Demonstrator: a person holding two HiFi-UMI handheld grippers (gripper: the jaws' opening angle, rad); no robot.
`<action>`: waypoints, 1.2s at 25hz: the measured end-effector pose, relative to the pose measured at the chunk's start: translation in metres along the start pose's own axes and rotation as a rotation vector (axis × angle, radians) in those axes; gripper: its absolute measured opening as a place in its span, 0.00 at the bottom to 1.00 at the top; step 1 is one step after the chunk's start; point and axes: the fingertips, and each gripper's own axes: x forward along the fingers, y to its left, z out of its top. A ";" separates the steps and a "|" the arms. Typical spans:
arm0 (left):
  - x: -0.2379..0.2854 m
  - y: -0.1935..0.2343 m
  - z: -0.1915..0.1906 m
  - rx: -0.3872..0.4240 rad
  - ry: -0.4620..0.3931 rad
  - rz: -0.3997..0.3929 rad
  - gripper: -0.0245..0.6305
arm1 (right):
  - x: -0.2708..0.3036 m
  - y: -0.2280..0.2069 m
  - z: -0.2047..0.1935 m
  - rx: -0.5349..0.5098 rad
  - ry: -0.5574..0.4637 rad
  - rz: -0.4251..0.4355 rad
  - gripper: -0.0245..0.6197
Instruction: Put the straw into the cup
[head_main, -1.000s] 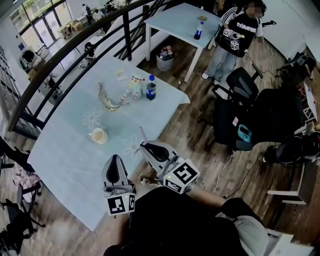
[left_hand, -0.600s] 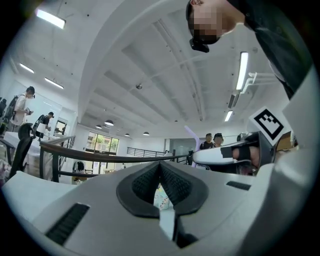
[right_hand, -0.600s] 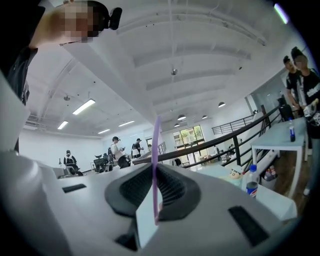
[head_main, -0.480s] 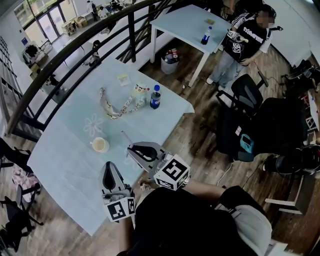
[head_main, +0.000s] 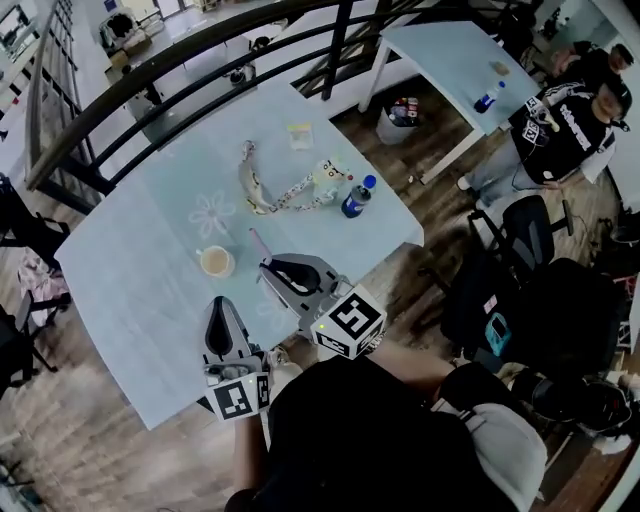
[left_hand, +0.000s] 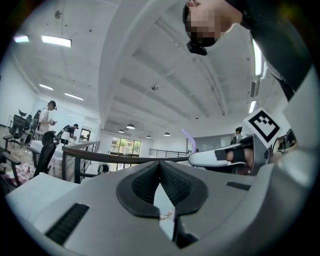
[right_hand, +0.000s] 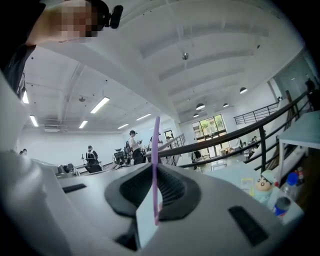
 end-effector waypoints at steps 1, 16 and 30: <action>0.000 0.005 -0.003 0.002 0.007 0.027 0.06 | 0.006 -0.002 -0.001 -0.001 0.007 0.015 0.09; 0.013 0.080 -0.043 0.020 0.037 0.277 0.06 | 0.121 -0.027 -0.050 0.012 0.100 0.148 0.09; 0.019 0.112 -0.094 -0.015 0.096 0.306 0.06 | 0.183 -0.044 -0.153 0.034 0.246 0.126 0.09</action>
